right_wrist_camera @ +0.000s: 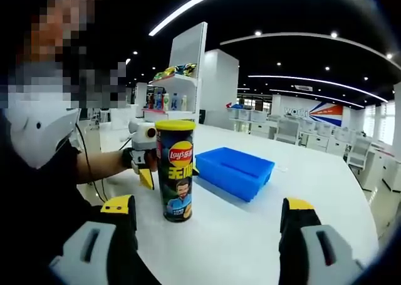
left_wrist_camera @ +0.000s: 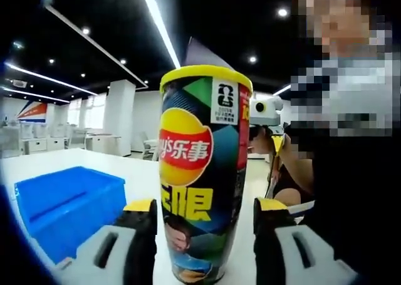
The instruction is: Open the lid of the chip container on the table, take out the chips, place them into the box in front of the container, and close the lid
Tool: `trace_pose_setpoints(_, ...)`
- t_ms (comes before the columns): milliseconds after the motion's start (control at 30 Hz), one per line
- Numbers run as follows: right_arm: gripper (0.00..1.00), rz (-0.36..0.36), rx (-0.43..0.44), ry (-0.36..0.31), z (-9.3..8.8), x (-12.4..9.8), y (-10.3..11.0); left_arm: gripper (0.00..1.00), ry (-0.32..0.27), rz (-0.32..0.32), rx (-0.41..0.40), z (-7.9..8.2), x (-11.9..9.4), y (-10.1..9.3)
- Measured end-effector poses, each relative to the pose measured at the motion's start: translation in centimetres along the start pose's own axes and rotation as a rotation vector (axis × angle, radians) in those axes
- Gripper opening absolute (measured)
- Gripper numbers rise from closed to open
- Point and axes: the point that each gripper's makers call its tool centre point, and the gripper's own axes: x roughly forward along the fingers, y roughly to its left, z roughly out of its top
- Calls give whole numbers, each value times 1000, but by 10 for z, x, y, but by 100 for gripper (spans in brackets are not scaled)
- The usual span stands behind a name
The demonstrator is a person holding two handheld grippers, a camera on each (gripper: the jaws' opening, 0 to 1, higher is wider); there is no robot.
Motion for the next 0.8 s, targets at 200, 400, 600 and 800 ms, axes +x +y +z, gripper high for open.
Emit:
trace_pose_setpoints(200, 89, -1, -2, 2, -1, -1, 0, 60, -5, 1, -11, 1, 1, 0)
trace_pose_setpoints(400, 89, 0, -3, 3, -1, -1, -1, 50, 8, 23, 4, -1, 1, 4)
trace_pose_setpoints(600, 89, 3, -6, 6, -1, -1, 0, 49, 3, 30, 26, -1, 1, 4)
trace_pose_setpoints(800, 89, 4, -5, 6, -1, -1, -1, 49, -7, 31, 25, -1, 1, 3)
